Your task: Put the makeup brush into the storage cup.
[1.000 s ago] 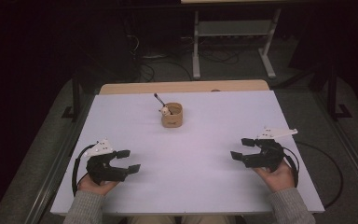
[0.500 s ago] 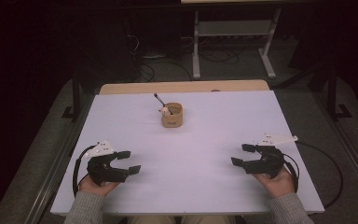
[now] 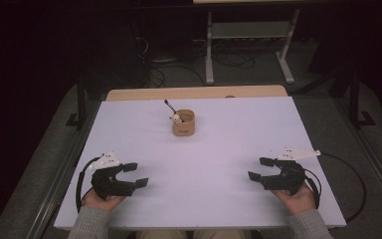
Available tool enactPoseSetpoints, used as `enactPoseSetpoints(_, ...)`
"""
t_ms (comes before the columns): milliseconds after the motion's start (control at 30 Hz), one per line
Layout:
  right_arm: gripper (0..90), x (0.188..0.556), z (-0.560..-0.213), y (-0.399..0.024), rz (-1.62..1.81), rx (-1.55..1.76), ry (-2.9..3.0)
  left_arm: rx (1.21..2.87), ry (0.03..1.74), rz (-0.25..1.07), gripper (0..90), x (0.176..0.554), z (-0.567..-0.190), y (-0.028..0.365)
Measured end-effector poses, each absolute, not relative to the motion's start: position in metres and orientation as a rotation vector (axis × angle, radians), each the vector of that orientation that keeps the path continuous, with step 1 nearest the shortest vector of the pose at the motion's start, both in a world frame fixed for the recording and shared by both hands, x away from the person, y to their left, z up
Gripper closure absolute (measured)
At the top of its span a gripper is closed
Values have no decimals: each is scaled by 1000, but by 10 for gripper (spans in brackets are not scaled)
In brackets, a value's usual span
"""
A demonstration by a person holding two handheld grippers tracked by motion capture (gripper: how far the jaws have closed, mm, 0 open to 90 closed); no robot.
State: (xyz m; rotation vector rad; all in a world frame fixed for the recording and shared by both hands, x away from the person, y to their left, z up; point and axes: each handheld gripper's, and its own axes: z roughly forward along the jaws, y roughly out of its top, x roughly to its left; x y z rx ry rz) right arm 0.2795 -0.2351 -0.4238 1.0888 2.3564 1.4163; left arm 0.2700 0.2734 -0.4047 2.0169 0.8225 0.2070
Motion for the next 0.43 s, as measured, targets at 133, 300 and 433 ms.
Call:
enactPoseSetpoints(133, 250, 279, -426, -231, 1409, 1081, 2373, 2018, 823, 202, 246, 269, -406, 273)
enactPoseSetpoints(300, 251, 279, -426, -229, 1414, 1075, 2366, 2021, 823, 206, 237, 269, -407, 272)
enactPoseSetpoints(433, 251, 279, -426, -228, 1418, 1075, 2364, 2019, 825, 211, 236, 269, -407, 273)
